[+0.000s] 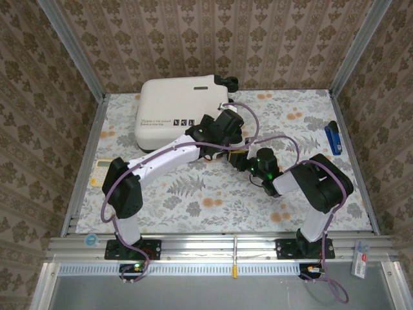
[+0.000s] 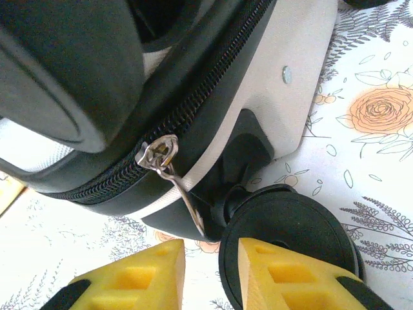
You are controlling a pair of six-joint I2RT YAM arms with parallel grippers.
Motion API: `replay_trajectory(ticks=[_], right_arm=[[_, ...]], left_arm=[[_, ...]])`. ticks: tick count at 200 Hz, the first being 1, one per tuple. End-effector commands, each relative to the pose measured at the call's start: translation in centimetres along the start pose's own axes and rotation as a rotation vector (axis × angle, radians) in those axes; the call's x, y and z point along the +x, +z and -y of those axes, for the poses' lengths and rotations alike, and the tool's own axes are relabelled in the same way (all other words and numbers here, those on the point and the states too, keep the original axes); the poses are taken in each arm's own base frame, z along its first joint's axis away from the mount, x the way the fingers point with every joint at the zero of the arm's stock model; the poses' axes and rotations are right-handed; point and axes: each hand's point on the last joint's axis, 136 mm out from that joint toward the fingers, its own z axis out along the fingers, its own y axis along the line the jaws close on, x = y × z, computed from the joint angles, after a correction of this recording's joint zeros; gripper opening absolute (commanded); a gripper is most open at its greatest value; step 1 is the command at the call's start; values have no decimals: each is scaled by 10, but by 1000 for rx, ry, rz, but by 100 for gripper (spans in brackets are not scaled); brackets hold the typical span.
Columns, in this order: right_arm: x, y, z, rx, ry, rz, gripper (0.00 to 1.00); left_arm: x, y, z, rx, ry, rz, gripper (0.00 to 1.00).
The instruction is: Pack the luggage
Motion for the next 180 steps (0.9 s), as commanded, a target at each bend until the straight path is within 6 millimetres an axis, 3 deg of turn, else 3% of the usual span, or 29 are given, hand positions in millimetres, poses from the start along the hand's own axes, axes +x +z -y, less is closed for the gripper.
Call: replay_trajectory(ticks=[1, 34, 114, 125, 153, 180], right_arm=[[1, 2, 1, -5, -45, -2, 31], [-6, 7, -2, -8, -91, -7, 37], [-25, 26, -11, -58, -150, -19, 37], [-27, 29, -14, -81, -151, -21, 33], [-28, 29, -24, -135, -157, -29, 0], [-26, 27, -25, -145, -144, -28, 0]], left_arm=[[70, 9, -13, -34, 211, -238, 69], [72, 9, -14, -35, 218, -245, 68], [71, 6, -13, -21, 211, -239, 68], [71, 6, -13, -21, 212, -239, 68], [74, 6, -13, -16, 212, -239, 68], [76, 4, -13, -15, 212, -238, 67]])
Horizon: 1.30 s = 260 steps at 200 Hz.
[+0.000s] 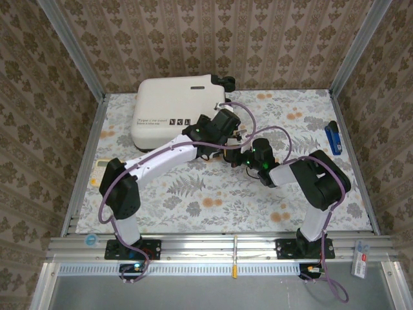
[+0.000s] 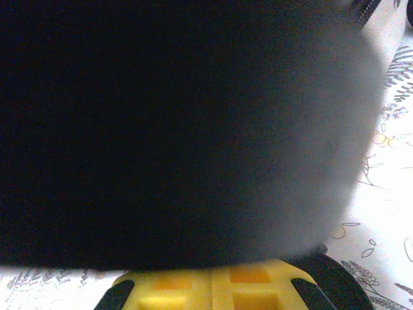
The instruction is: Pack the luggage
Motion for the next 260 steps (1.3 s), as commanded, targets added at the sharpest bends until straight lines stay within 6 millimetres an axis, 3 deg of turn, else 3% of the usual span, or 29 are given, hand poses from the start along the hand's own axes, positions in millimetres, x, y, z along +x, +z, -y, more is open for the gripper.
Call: replay_trajectory(ticks=[1, 72, 95, 156, 196, 239, 260], right_arm=[[-13, 3, -4, -30, -18, 36, 0], [1, -18, -25, -105, 117, 101, 0], [0, -14, -18, -77, 140, 113, 0], [-31, -6, 11, -58, 228, 199, 0], [-50, -6, 27, -45, 261, 227, 0], [-61, 5, 30, -35, 231, 184, 0], [-71, 12, 18, -112, 189, 159, 0]], left_arm=[[69, 6, -3, 0, 208, -221, 68], [95, -8, -12, 46, 186, -224, 67], [105, -9, -19, 72, 141, -230, 68], [124, 4, -39, 76, 52, -258, 67], [133, 11, -40, 83, 47, -281, 66], [136, 13, -38, 105, 49, -288, 65], [135, 13, -36, 121, 53, -283, 65]])
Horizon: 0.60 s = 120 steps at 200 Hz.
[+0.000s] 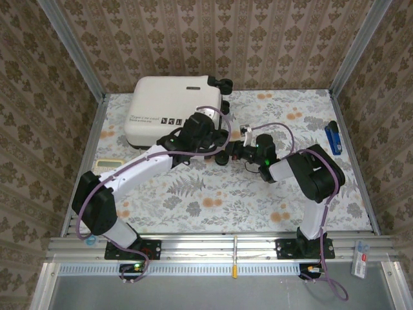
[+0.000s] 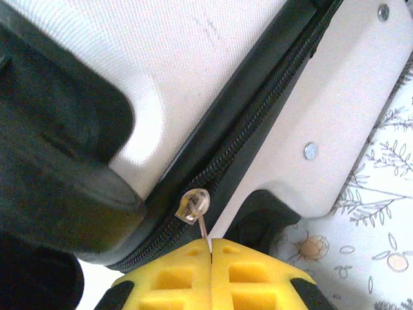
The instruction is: Pack the luggage
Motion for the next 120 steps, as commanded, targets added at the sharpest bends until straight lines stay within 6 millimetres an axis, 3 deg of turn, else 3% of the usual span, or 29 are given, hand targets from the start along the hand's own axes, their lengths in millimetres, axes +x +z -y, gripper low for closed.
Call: replay_trajectory(ticks=[1, 29, 68, 81, 97, 120], right_arm=[[-48, 4, 6, 12, -70, 99, 0], [-44, 3, -10, -60, -88, 74, 0], [-10, 0, -23, -95, -88, -3, 0], [-2, -2, -19, -56, -82, -17, 0], [-7, -7, -10, 4, -70, -6, 0], [-25, -18, -6, 48, -57, 32, 29]], left_arm=[[110, 9, -19, -36, 156, -375, 64], [107, 7, -16, -19, 162, -368, 64], [94, -6, -7, 37, 193, -318, 63], [86, -14, -8, 42, 187, -293, 64], [73, -26, -12, 46, 164, -249, 65], [49, -49, -24, 46, 110, -160, 70]])
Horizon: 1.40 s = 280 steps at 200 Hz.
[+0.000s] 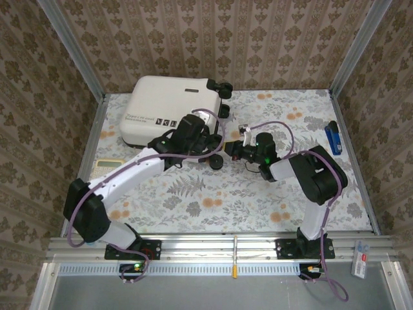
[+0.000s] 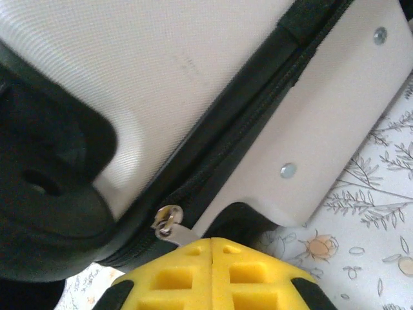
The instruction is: Pack the luggage
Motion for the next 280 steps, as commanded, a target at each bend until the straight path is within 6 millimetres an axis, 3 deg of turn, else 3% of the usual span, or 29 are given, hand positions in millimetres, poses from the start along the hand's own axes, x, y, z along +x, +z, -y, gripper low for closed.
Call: replay_trajectory(ticks=[1, 27, 62, 93, 133, 138, 154, 174, 204, 236, 280], right_arm=[[-30, -15, 2, 62, -27, 71, 31], [-52, -28, -7, 81, -45, 86, 47], [-68, -33, -40, -1, -92, 27, 62], [-56, -20, -73, -143, -131, -112, 67], [-29, -1, -88, -202, -176, -216, 69], [-26, 1, -88, -202, -178, -228, 69], [-18, 5, -90, -207, -187, -256, 68], [-8, 6, -91, -205, -208, -277, 59], [-5, 4, -93, -169, -238, -255, 25], [-5, -7, -96, -139, -263, -201, 4], [14, -25, -119, -141, -283, -205, 0]], left_arm=[[36, -23, -8, 24, 39, -113, 70], [31, -44, -31, 35, -71, -56, 74], [56, -55, -72, -15, -246, -66, 72], [80, -52, -91, -8, -373, -116, 70], [90, -42, -87, 27, -403, -154, 68], [94, -39, -95, 10, -424, -161, 68], [99, -32, -94, 16, -436, -180, 67], [106, -22, -93, 22, -445, -204, 67], [110, -8, -92, 31, -453, -213, 66], [107, 4, -95, 25, -453, -213, 65], [95, 23, -94, 39, -431, -194, 65]])
